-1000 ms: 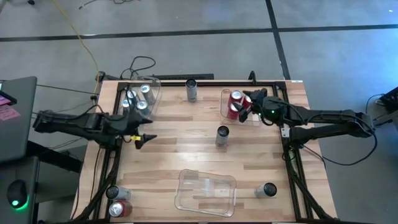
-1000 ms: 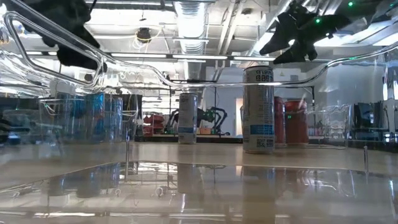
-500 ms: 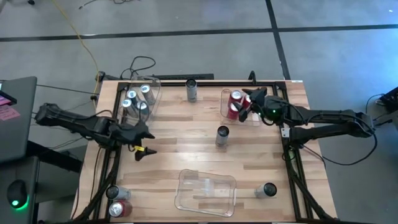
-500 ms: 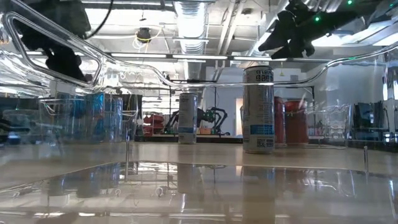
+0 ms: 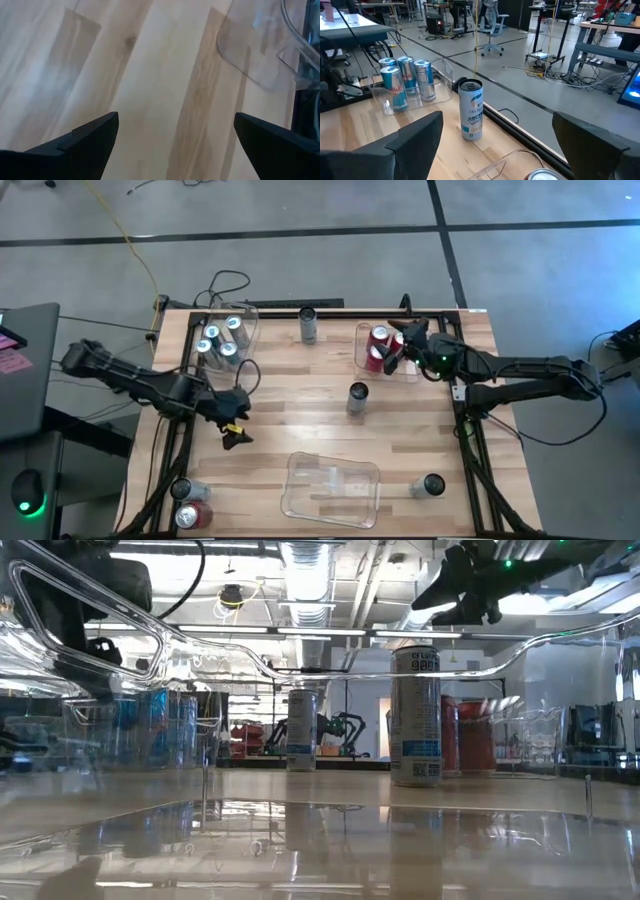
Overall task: Sort soda cans
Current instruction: Put the white blue soda can into the bottom transparent bin
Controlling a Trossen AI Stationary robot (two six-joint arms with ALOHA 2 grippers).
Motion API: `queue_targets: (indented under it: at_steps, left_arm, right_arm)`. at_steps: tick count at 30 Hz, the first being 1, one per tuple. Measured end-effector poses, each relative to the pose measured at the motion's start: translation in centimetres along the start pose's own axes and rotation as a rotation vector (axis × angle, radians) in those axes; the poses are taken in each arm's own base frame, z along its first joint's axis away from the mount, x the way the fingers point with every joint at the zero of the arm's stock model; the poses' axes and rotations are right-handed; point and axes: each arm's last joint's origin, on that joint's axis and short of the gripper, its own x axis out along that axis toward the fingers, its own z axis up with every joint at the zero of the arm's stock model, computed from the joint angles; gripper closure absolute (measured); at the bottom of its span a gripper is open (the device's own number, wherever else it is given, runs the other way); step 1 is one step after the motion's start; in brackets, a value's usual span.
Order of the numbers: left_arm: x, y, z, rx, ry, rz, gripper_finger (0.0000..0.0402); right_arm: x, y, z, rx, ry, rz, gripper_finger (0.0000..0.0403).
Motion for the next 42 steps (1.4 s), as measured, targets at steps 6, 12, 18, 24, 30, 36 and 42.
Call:
queue_targets:
  at_steps: [6,12,18,24,30,36,42]
  left_arm:
    - [-0.4,-1.8,0.9,-0.013,0.020,-0.017,0.0011]
    - [-3.1,-4.2,3.2,-0.046,0.061,0.014,0.0017]
    - [-5.9,-6.6,5.8,-0.083,0.068,0.069,0.0026]
    - [-6.7,-8.2,6.2,-0.176,0.158,0.167,0.0027]
    - [-5.8,-9.7,5.0,-0.204,0.226,0.202,0.0027]
    - [-6.0,-10.8,3.6,-0.370,0.307,0.188,0.0027]
    - [-6.1,-12.1,1.2,-0.574,0.523,0.224,0.0027]
  right_arm:
    - [0.0,0.0,0.0,0.003,-0.001,0.000,0.0011]
    - [0.0,0.1,0.1,0.006,-0.004,0.022,0.0011]
    - [0.1,0.7,-0.4,-0.011,0.030,0.119,0.0011]
    - [0.9,1.5,-1.6,-0.102,0.104,0.134,0.0011]
    - [1.2,1.8,-1.1,-0.095,0.064,0.142,0.0011]
    - [0.6,2.9,0.1,-0.079,0.015,0.215,0.0011]
    - [-0.4,4.4,0.0,-0.110,0.009,0.297,0.0011]
